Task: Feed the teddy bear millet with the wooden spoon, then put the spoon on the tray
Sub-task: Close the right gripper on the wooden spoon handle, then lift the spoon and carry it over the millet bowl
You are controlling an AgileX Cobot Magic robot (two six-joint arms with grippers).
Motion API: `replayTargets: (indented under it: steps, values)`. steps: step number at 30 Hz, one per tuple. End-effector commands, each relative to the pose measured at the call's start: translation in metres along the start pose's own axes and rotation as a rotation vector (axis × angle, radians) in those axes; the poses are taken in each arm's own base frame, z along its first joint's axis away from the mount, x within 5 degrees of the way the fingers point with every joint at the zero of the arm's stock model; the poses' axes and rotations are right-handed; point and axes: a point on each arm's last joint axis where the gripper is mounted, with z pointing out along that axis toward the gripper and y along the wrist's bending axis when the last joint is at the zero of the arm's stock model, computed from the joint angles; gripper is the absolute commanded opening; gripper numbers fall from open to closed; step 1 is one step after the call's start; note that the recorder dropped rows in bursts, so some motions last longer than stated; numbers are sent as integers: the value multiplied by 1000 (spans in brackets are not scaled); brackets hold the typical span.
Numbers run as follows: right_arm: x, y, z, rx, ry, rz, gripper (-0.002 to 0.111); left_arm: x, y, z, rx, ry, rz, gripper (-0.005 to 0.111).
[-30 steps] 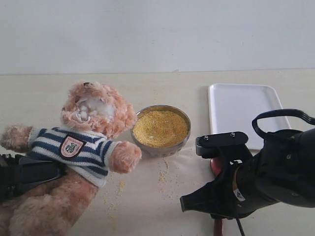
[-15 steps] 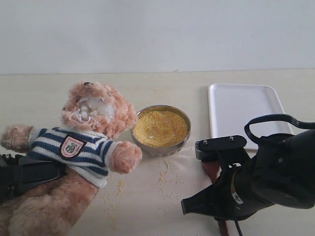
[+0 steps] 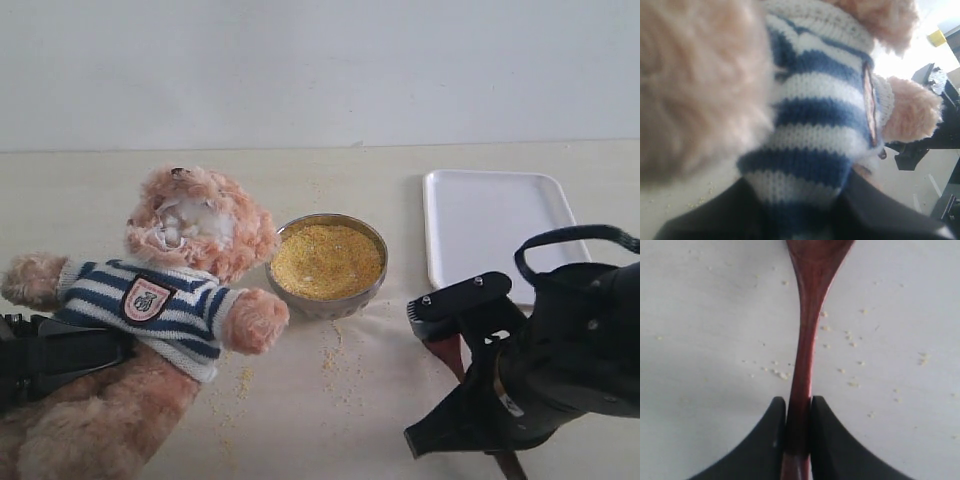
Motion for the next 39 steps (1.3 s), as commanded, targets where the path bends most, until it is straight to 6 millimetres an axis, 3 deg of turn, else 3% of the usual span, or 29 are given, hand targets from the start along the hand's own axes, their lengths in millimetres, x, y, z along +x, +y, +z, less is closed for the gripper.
replayTargets:
  steps: [1,5,12,18,22,26,29,34,39]
  values:
    - [-2,-12,-31,47,-63,-151,0,0,-3,0,32,-7,-1,5]
    - [1,-33,-60,165,-67,-329,0,1,-3,0,34,0,4,5]
    - [-24,-68,-113,173,-275,-241,0,1,-1,0,9,4,-12,5]
    - [-68,-107,-165,170,-255,-306,0,-3,9,-1,-90,-49,-205,5]
    - [-114,-108,-194,113,-261,-328,0,-10,10,-1,-96,-68,-320,5]
    - [-156,-81,-187,44,-231,-480,0,-28,11,-1,-89,-109,-418,5]
    - [-176,-51,-165,69,-141,-687,0,-41,12,-1,-104,-136,-400,5]
    - [-186,-11,-122,282,46,-941,0,-50,15,-2,-143,-159,-377,5]
    - [-185,27,-101,394,79,-1104,0,-48,18,-3,-175,-158,-384,5]
